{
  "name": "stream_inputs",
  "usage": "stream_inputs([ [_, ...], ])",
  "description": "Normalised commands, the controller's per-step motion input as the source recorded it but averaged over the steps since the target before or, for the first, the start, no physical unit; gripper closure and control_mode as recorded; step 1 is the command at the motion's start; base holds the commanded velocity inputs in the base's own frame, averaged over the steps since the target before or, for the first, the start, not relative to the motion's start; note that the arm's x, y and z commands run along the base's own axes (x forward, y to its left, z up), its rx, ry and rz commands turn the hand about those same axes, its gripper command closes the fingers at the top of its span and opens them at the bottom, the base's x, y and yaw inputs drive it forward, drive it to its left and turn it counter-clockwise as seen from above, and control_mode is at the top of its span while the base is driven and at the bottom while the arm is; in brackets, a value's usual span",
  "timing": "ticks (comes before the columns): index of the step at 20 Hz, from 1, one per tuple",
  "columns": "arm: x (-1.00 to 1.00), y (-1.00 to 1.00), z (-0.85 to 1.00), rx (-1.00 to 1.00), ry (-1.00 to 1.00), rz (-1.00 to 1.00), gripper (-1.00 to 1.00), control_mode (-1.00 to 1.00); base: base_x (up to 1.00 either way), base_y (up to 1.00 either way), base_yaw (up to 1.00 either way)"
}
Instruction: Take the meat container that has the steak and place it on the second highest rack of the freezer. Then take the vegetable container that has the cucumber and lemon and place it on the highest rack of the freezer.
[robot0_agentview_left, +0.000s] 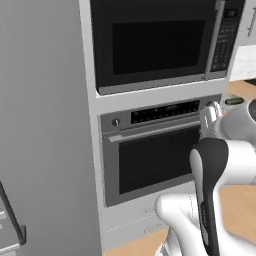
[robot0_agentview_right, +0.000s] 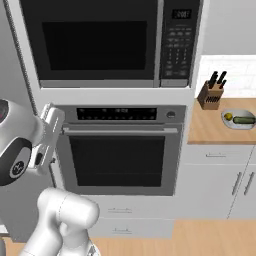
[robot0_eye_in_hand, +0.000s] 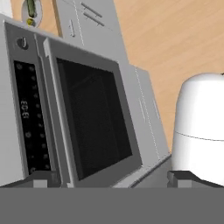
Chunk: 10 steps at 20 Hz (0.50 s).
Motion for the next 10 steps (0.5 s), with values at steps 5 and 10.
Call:
stream_inputs([
  [5,0.00,0.00,0.00,0.00,0.00,0.00,-1.00,1.00,0.41,-1.00,0.00],
  [10,0.00,0.00,0.00,0.00,0.00,0.00,-1.00,1.00,0.56,-1.00,0.00],
])
